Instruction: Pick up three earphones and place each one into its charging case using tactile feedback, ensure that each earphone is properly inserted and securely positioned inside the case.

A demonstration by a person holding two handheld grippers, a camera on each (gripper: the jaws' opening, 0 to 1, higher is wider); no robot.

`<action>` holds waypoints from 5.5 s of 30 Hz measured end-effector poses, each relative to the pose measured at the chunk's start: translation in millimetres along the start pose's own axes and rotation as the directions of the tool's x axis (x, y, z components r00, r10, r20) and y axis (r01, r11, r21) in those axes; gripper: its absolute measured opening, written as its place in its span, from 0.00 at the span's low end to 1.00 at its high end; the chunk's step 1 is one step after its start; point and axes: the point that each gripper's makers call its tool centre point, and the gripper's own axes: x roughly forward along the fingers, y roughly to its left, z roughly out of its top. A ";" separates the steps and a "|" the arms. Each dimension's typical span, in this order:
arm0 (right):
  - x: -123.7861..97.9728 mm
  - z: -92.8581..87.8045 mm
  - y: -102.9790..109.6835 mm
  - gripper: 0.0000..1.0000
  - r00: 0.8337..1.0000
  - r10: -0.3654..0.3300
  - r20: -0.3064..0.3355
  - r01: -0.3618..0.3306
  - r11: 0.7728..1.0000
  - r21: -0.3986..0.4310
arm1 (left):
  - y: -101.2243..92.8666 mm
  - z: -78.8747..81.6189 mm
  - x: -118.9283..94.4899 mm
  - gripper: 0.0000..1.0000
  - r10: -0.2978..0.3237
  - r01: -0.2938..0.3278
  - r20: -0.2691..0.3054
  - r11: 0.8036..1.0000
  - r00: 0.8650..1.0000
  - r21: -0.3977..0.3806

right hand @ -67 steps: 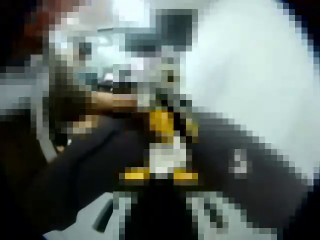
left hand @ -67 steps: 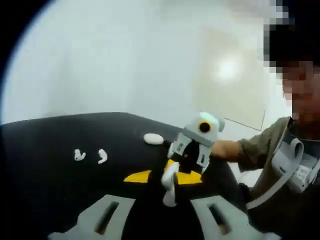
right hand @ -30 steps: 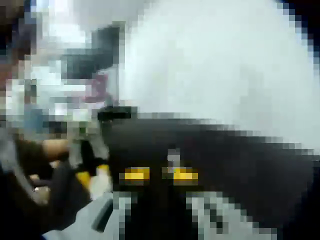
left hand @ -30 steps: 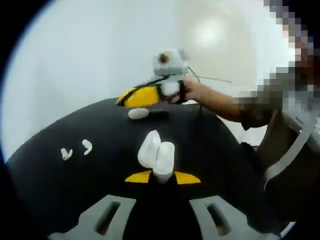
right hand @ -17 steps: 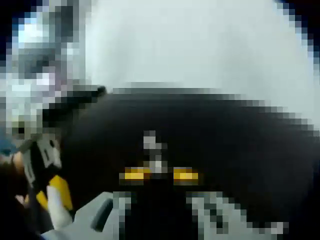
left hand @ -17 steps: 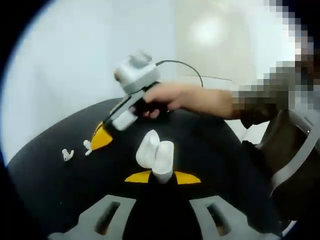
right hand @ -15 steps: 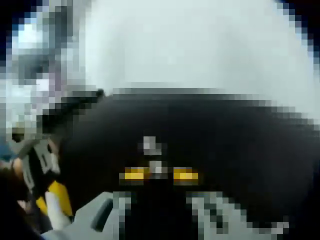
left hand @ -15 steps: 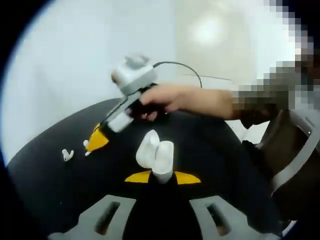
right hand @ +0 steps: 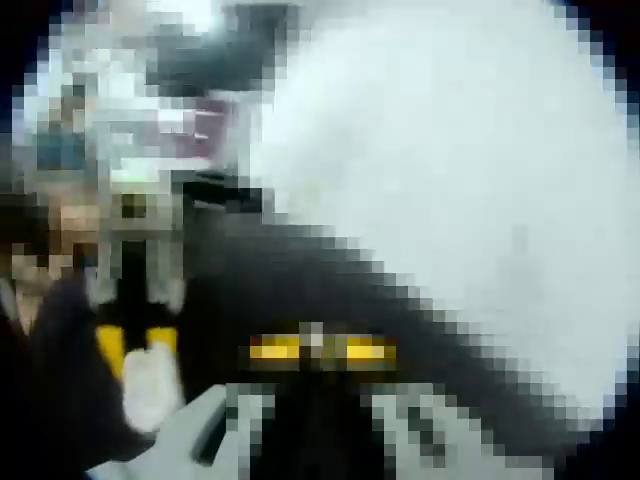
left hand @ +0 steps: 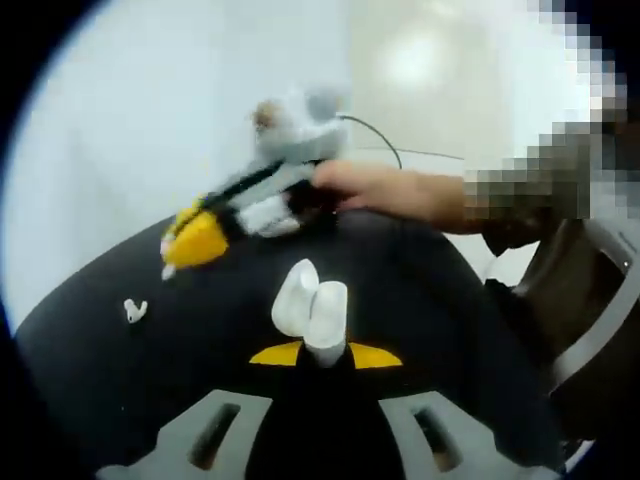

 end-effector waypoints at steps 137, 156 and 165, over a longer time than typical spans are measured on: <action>-69.8 -72.4 64.6 0.19 0.949 0.114 -0.294 -0.027 0.959 0.283 | -1.4 -6.0 -6.3 0.14 -0.004 0.004 0.004 0.999 1.000 0.033; -69.3 -48.9 47.5 0.12 0.968 0.066 -0.241 -0.012 0.976 0.219 | -1.0 -5.4 -6.1 0.14 -0.003 0.003 0.005 0.999 1.000 0.039; -61.5 3.4 85.3 0.12 0.933 -0.029 -0.359 -0.030 0.987 -0.159 | -1.7 -4.7 -6.0 0.14 0.009 -0.009 -0.004 0.999 1.000 0.039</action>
